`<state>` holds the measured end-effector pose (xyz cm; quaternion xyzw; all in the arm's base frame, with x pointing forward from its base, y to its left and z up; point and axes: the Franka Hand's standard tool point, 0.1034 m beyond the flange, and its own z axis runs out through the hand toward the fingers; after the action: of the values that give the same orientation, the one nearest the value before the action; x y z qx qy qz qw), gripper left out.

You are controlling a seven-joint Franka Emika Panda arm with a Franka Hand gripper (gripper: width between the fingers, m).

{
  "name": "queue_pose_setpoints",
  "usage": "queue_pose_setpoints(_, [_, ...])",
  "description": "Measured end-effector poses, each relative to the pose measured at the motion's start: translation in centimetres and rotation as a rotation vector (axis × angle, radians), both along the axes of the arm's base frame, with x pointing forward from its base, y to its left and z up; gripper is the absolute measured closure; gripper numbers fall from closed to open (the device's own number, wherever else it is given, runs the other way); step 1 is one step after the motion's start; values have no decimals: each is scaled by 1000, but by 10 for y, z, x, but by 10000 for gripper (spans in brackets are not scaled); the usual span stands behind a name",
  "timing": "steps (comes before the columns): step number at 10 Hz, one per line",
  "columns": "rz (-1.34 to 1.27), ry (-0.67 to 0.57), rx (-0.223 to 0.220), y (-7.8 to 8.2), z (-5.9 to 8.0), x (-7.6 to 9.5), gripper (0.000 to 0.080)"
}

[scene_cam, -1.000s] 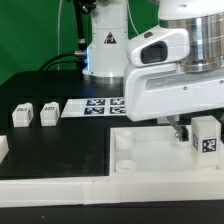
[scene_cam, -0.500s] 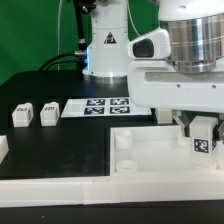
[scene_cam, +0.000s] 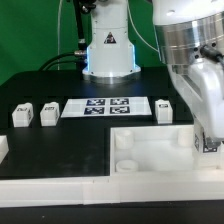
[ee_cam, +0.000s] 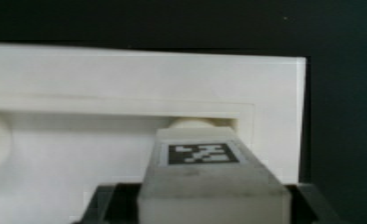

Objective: Assemble one leg

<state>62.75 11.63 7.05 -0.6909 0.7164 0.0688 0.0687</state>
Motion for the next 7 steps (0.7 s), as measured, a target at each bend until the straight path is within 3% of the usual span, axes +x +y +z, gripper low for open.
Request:
queue_pose_setpoints(1, [37, -7, 0, 0, 0, 0, 423])
queue_pose_setpoints(2, [79, -15, 0, 0, 0, 0, 242])
queue_pose_setpoints(3, [180, -22, -4, 1, 0, -2, 176])
queue_pose_setpoints(5, [643, -70, -5, 9, -4, -12, 155])
queue_pose_setpoints(7, [861, -110, -3, 7, -5, -12, 151])
